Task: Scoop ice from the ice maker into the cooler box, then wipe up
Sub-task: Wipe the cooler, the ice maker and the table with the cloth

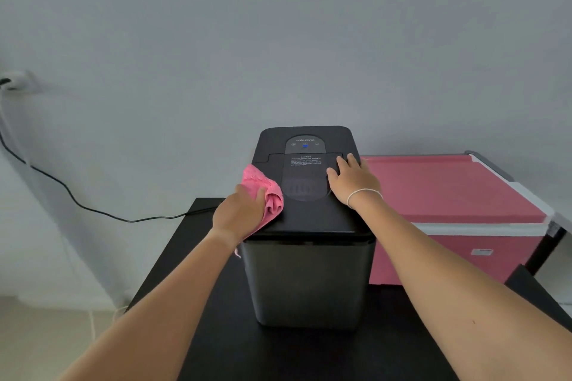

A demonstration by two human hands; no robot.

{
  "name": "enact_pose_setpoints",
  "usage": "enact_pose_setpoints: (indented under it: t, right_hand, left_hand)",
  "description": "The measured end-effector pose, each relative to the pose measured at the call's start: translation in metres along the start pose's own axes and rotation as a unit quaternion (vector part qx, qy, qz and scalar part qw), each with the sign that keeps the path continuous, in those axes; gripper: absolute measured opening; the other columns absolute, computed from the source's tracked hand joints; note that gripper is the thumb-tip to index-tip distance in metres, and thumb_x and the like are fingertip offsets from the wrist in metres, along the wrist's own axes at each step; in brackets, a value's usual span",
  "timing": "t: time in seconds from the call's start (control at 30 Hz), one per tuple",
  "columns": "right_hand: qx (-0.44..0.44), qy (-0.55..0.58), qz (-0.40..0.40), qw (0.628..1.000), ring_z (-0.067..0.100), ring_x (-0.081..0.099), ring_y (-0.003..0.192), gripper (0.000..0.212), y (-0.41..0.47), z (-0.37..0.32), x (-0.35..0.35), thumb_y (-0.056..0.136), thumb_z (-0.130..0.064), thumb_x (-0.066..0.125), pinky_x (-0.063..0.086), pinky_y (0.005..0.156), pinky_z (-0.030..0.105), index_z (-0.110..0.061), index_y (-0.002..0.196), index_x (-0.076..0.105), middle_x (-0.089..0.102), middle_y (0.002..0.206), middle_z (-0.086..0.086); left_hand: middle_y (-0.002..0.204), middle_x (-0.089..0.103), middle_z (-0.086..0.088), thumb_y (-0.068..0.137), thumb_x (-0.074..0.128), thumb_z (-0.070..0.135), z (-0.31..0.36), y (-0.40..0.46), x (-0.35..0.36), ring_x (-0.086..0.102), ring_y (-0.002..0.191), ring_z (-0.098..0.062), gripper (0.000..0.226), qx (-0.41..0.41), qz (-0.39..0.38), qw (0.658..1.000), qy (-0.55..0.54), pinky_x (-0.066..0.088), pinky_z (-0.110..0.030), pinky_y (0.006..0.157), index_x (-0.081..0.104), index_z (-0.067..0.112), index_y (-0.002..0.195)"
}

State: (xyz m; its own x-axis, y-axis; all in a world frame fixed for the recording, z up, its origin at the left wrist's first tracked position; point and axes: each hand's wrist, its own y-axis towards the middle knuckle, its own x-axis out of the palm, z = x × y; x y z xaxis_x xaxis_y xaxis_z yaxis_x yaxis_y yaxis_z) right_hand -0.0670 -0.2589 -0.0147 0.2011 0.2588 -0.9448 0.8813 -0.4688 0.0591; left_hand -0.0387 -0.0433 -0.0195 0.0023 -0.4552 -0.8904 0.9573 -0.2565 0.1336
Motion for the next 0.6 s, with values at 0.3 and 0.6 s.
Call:
enact_pose_setpoints:
  t: [0.3,0.6]
  right_hand:
    - [-0.006,0.005,0.000,1.000,0.026,-0.001,0.147,0.054,0.000,0.000,-0.001,0.101,-0.040,0.018,0.017,0.116,0.039,-0.021,0.152,0.013,0.003,0.160,-0.001]
    - [-0.022,0.055,0.016,0.998,0.027,0.001,0.147,0.049,0.001,0.002,0.000,0.102,-0.028,0.021,0.016,0.116,0.038,-0.017,0.150,0.021,0.009,0.160,0.001]
  left_hand:
    - [0.141,0.036,-0.020,0.091,0.026,0.056,0.007,-0.021,0.008,0.038,0.125,-0.037,0.071,0.021,0.000,0.998,0.064,0.035,-0.044,0.101,0.023,0.011,0.146]
    - [0.158,0.000,-0.018,0.098,0.023,0.044,0.044,-0.012,0.017,0.001,0.146,-0.031,0.063,0.126,-0.047,0.981,0.143,0.002,-0.042,0.117,0.008,0.011,0.151]
